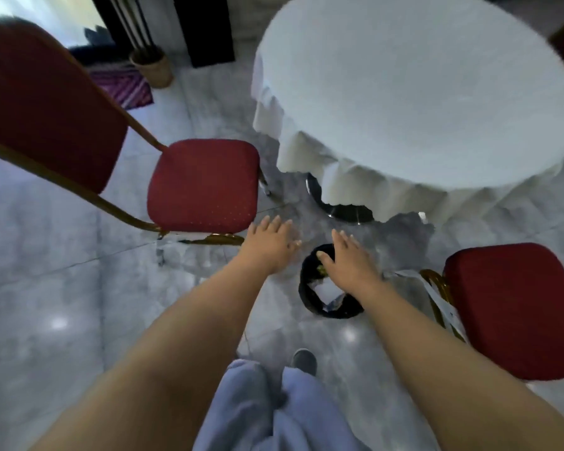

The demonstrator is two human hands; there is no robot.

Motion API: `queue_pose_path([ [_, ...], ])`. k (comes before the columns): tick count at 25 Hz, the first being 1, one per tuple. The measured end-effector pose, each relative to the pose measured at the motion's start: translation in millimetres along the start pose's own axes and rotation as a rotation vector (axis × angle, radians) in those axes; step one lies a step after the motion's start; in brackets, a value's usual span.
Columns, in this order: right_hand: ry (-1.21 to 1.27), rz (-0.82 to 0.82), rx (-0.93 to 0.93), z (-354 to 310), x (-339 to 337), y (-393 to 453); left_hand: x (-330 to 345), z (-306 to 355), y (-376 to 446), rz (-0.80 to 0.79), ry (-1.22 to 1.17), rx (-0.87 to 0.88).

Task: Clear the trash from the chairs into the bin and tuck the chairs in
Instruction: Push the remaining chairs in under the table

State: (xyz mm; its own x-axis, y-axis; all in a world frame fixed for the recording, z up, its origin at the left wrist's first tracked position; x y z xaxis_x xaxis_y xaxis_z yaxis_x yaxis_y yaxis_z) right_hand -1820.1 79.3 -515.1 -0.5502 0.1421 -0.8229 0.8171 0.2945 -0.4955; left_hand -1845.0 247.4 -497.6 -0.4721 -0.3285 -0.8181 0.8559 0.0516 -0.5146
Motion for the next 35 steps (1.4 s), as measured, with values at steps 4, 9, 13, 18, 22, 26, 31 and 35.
queue_pose_path([
  [4,-0.143,0.061,-0.166,-109.8,-29.3,8.5,-69.4,-90.0,-41.7,0.167,-0.011,-0.091],
  [9,-0.173,0.115,-0.313,-262.8,-22.4,22.8,-124.3,-228.5,-89.7,0.291,-0.014,-0.234],
  [13,-0.17,0.146,-0.352,-385.4,6.9,24.1,-150.7,-347.2,-123.5,0.342,0.009,-0.311],
  [18,-0.125,0.223,-0.422,-501.1,26.3,29.9,-184.3,-449.3,-143.9,0.346,0.02,-0.38],
  [22,-0.095,0.258,-0.476,-580.6,24.3,55.0,-221.2,-513.7,-140.3,0.383,0.033,-0.383],
  [26,-0.077,0.275,-0.482,-646.0,18.9,96.8,-260.7,-564.9,-118.2,0.443,0.063,-0.362],
  [31,0.017,0.303,-0.469,-726.6,2.9,154.9,-330.2,-626.6,-79.2,0.428,0.114,-0.322],
  [35,0.096,0.364,-0.421,-776.3,-17.1,193.7,-387.9,-658.1,-32.5,0.472,0.171,-0.232],
])
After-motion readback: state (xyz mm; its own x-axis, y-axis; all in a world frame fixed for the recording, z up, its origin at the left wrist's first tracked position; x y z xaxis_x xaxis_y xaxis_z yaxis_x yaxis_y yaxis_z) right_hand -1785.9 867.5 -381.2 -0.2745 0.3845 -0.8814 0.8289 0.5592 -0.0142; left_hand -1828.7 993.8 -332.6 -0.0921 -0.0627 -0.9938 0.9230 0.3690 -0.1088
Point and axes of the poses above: each hand's wrist, its own y-axis towards the middle knuckle, its own x-axis out of the palm, z = x × y, the point moved 6 cm from there along y, towards the middle knuckle, and after that the axes turned 1 degree about -z, right-handed, at the moved point
